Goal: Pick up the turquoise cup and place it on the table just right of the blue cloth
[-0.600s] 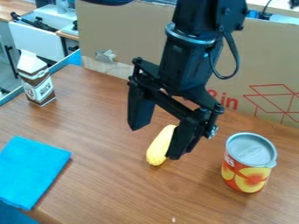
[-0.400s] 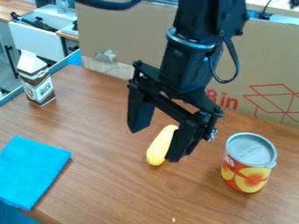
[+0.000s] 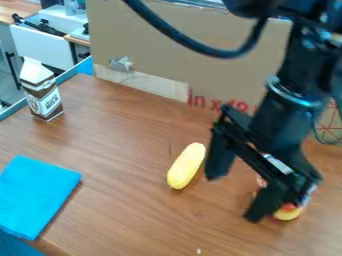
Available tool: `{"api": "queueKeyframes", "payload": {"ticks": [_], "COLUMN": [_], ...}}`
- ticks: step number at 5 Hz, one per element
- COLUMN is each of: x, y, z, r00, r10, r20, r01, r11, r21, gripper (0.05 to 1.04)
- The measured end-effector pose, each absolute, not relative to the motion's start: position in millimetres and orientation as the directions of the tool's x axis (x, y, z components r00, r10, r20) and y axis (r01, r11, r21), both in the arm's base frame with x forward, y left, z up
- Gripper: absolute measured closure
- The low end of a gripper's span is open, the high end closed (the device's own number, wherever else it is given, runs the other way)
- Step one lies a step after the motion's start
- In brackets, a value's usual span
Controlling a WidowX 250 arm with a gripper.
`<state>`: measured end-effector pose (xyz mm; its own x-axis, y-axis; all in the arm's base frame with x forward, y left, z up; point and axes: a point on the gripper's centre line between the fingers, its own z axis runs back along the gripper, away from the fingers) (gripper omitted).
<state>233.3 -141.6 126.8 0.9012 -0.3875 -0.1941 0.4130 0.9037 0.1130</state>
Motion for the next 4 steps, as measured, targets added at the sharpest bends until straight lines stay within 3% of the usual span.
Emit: {"api": "queueKeyframes", "payload": {"ticks": [2,4], "x": [219.7,197.7], "y": [-188.8,-205.0], "z": [113.9,104.3], "r00": [0.83,0.793], "r10": [-0.541,-0.587], "r20": [-0.132,-0.163], "r01": [0.552,0.597], "r11": [0.832,0.802], "r21": [0.055,0.016], "gripper": [0.083,0.083]}}
